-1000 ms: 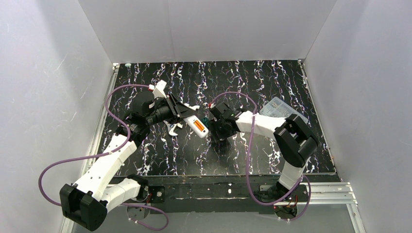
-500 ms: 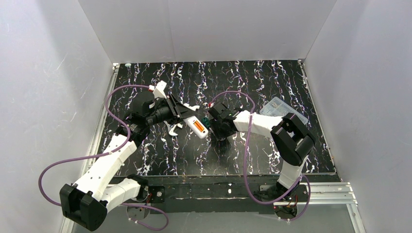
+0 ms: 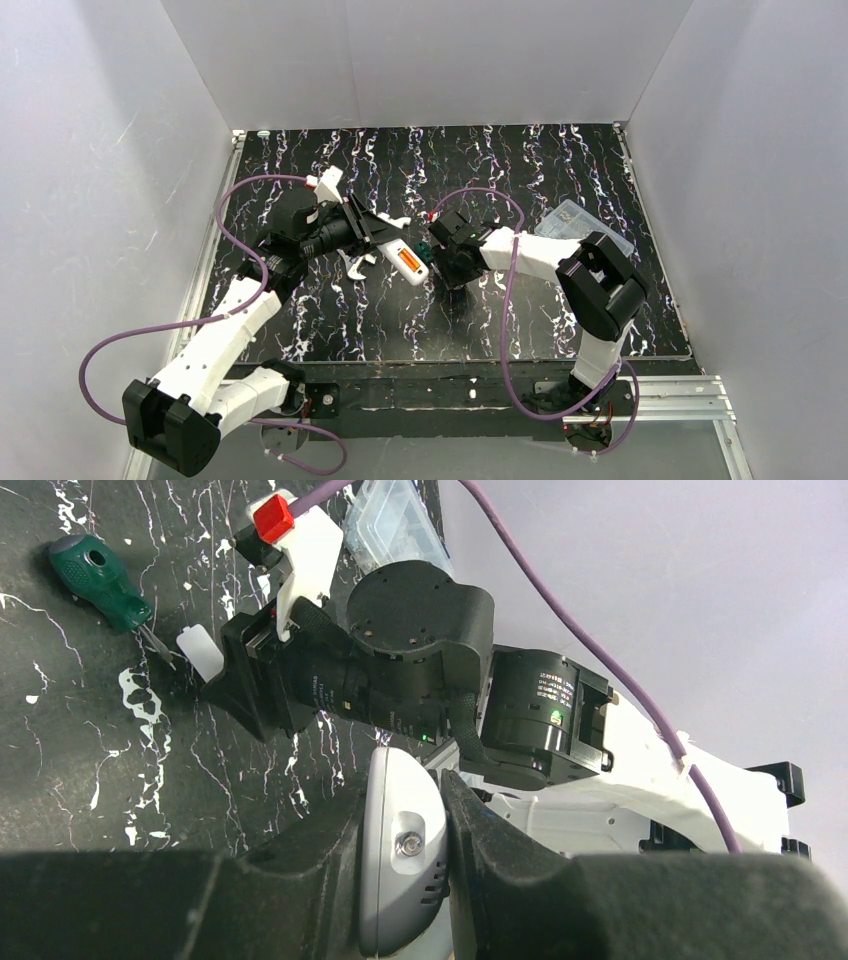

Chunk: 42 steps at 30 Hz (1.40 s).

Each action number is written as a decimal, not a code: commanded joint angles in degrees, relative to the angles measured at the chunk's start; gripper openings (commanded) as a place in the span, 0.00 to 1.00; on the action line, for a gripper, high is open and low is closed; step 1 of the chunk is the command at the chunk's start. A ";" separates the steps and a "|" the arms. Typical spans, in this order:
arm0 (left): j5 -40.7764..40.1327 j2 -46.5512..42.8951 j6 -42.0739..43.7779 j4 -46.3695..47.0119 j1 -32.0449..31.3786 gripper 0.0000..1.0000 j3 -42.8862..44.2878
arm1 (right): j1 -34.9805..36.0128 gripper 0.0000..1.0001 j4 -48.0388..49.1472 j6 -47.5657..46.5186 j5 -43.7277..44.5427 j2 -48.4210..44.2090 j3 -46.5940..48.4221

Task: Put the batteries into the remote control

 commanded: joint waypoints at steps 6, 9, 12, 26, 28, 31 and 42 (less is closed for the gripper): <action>1.90 -1.81 0.10 1.69 0.24 0.00 1.44 | 0.22 0.49 -0.80 0.69 -1.53 2.07 1.43; 1.84 -1.98 0.02 1.77 0.17 0.00 1.33 | 0.22 0.43 -0.73 0.85 -1.72 2.28 1.28; 1.69 -2.24 0.10 1.59 0.16 0.00 1.23 | 0.21 0.37 -0.65 0.93 -1.79 2.17 1.07; 1.65 -1.48 -1.30 2.86 0.12 0.00 1.04 | 0.14 0.35 -2.49 0.73 0.88 -3.12 0.01; 1.76 -1.23 -1.55 3.38 0.16 0.00 0.89 | -0.19 0.35 -3.24 0.34 0.63 -6.04 -0.37; 1.85 -1.01 -1.82 4.03 0.21 0.00 0.87 | -0.84 0.35 -4.66 -0.42 -0.03 -9.82 -0.78; 1.64 0.27 -3.36 6.24 0.18 0.00 -0.01 | -2.66 0.35 -15.79 -4.84 3.52 -25.87 4.23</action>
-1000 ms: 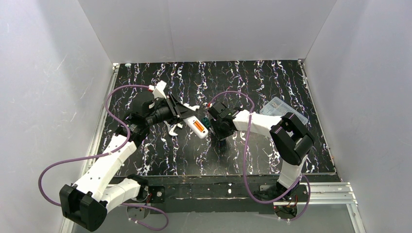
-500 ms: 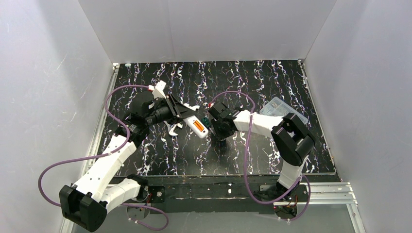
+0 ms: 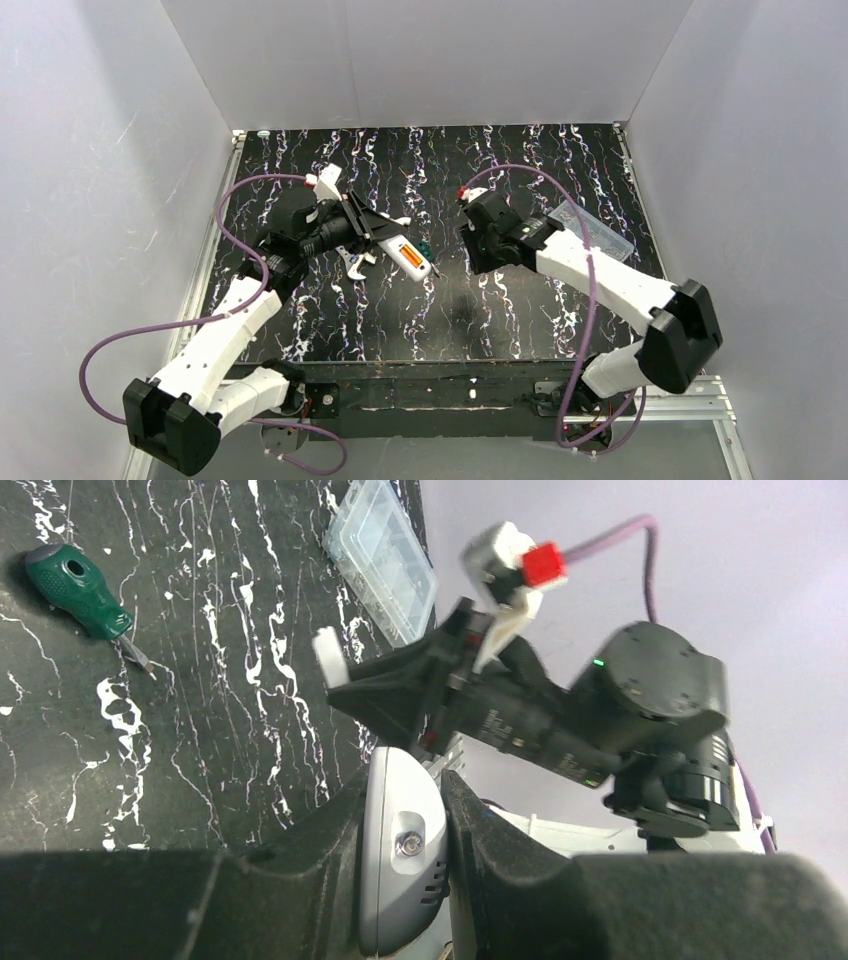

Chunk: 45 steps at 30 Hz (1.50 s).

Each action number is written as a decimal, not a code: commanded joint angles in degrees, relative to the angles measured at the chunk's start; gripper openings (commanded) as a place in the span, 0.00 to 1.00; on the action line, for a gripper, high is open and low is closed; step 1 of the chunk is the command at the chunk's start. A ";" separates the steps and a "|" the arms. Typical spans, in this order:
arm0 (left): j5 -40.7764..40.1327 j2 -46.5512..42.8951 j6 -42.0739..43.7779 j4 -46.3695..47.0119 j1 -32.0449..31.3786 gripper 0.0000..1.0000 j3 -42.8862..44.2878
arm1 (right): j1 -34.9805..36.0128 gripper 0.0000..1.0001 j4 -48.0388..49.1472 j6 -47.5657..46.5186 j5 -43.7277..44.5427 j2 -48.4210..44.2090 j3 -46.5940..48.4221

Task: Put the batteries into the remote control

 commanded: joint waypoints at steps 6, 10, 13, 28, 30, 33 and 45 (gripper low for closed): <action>2.18 2.27 -3.86 9.01 0.18 0.00 -0.93 | -0.52 0.35 -11.90 -7.01 -7.61 -10.56 16.14; 2.74 4.35 -5.08 11.09 -0.32 0.00 -0.19 | -0.03 0.33 -18.49 -8.15 -13.08 -7.93 25.92; -0.48 6.94 -3.11 9.68 -5.49 0.00 1.18 | 2.62 0.32 -24.67 -8.19 -16.87 -5.01 35.94; -1.30 9.88 -4.61 12.09 -7.59 0.00 2.78 | 8.43 0.30 -28.58 -10.46 -17.11 4.21 37.78; -1.08 9.94 -4.50 11.84 -7.59 0.00 3.02 | 8.53 0.30 -28.76 -10.61 -16.71 4.50 37.66; -0.78 10.02 -4.45 11.68 -7.59 0.00 3.39 | 8.54 0.30 -28.87 -10.80 -15.96 4.60 37.54; -0.70 9.62 -4.33 11.04 -7.63 0.00 3.58 | 8.55 0.30 -29.18 -11.12 -12.64 4.95 38.37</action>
